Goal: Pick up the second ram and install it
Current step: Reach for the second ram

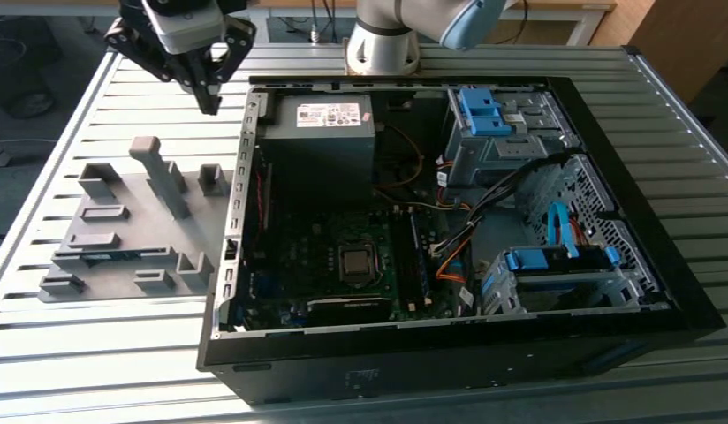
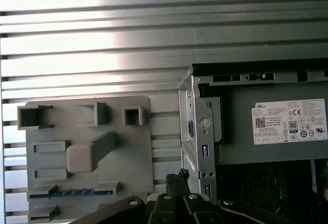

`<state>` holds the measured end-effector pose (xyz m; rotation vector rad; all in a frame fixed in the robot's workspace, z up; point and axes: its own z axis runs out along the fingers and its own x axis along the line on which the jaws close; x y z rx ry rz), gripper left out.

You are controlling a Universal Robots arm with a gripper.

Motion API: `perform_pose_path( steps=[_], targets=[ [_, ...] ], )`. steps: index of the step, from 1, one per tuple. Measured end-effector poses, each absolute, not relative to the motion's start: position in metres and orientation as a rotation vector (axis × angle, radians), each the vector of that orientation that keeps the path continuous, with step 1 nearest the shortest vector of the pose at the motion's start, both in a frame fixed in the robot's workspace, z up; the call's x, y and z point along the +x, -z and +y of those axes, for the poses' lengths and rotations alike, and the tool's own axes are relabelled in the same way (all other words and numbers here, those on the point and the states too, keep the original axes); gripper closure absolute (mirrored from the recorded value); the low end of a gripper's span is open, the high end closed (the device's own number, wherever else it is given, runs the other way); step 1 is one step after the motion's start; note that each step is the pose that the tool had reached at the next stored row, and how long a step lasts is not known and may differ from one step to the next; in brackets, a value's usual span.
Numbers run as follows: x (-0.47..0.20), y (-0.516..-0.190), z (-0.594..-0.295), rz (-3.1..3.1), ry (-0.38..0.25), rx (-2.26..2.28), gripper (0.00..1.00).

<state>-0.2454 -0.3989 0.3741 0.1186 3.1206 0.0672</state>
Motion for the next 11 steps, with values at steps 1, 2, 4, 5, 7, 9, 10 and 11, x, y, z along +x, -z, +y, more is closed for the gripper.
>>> perform_pose_path(
  steps=[1, 2, 4, 5, 7, 9, 10, 11],
  targets=[
    [-0.2458, -0.374, -0.3989, 3.121, -0.067, 0.119, 0.89],
    [-0.2463, -0.3739, -0.3989, 3.121, -0.067, 0.119, 0.89],
    [-0.2472, -0.3737, -0.3989, 3.121, -0.067, 0.119, 0.89],
    [-0.2476, -0.3737, -0.3989, 3.121, -0.067, 0.119, 0.89],
    [-0.2485, -0.3735, -0.3989, 3.121, -0.067, 0.119, 0.89],
    [-0.2493, -0.3733, -0.3989, 3.121, -0.067, 0.119, 0.89],
    [-0.2497, -0.3732, -0.3989, 3.121, -0.067, 0.119, 0.89],
    [-0.2501, -0.3732, -0.3989, 3.121, -0.067, 0.119, 0.89]
  ],
)
